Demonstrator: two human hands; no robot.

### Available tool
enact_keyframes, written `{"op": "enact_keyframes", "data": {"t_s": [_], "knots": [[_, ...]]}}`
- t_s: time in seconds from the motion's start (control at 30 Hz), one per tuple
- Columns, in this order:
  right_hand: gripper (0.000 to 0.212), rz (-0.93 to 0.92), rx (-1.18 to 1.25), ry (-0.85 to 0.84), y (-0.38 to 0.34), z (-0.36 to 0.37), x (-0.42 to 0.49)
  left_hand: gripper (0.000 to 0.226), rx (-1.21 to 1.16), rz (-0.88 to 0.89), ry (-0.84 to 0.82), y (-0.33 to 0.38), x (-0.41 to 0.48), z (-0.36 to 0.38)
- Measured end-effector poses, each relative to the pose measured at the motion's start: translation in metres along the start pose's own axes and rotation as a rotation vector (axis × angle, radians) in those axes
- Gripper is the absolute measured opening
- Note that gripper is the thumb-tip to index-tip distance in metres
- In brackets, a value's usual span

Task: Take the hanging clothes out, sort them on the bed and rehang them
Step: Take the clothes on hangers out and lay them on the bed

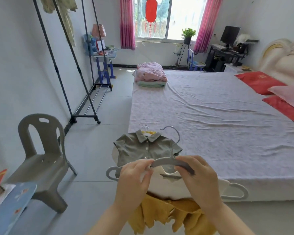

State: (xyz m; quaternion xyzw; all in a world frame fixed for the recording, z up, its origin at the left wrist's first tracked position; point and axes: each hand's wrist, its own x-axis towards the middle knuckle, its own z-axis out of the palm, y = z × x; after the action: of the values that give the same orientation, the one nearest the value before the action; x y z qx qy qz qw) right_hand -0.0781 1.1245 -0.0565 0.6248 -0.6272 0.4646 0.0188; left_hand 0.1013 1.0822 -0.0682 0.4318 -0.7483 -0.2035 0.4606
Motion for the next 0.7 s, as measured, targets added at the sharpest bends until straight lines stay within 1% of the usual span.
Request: {"op": "enact_keyframes", "data": {"t_s": [0.13,0.27,0.4,0.6,0.7], "knots": [[0.034,0.048,0.079,-0.016,0.029,0.035,0.056,0.027,0.036,0.006,-0.004,-0.029,0.064,0.021],[0.034,0.054,0.114,-0.034,0.062,0.072,0.11,0.027,0.064,-0.019,-0.018,-0.058,0.121,0.044],[0.032,0.044,0.134,-0.066,0.107,0.115,0.168,0.029,0.094,-0.094,-0.007,-0.095,0.176,0.075],[0.031,0.1,0.235,-0.166,0.175,0.179,0.25,0.026,0.151,-0.244,-0.06,-0.143,0.258,0.126],[0.03,0.182,0.254,-0.286,0.208,0.215,0.281,0.029,0.179,-0.338,-0.122,-0.169,0.289,0.145]]}}
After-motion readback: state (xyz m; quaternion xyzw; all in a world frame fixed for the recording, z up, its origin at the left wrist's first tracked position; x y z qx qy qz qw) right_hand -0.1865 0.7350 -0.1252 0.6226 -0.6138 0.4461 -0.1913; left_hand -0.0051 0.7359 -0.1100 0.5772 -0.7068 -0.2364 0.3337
